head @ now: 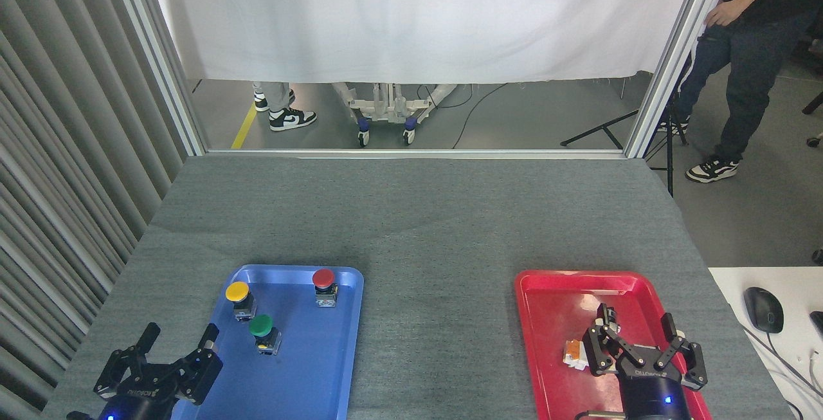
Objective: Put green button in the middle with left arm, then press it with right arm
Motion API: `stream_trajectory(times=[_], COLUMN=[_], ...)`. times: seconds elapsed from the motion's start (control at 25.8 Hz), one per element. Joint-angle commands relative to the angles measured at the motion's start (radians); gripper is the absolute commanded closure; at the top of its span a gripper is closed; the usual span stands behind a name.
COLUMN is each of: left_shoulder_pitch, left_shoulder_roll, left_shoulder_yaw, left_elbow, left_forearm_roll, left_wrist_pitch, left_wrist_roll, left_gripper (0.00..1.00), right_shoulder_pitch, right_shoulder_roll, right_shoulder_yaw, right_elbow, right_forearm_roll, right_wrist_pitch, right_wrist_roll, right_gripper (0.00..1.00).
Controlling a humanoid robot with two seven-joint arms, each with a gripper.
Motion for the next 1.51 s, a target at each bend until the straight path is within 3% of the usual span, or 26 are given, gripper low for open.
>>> stream_trajectory(times=[0.0, 1.47], left_shoulder_pitch=[-0.004, -0.03], left_shoulder_roll=[-0.002, 0.002], left_shoulder_yaw=[-0.001, -0.001], left_elbow=[0.004, 0.015], left_forearm_roll=[0.0, -0.015], left_wrist_pitch=[-0.014, -0.008], left_wrist_roll=[0.001, 0.002], left_gripper=[0.0, 0.01], right_shoulder_pitch=[0.0, 0.009], right_shoulder_roll=[0.0, 0.0], right_shoulder_yaw=[0.0, -0.025], right_elbow=[0.0, -0.002], right_forearm_roll=[0.0, 0.0], right_wrist_pitch=[0.0, 0.0], right_wrist_roll=[0.0, 0.0], right_gripper=[0.0, 0.0])
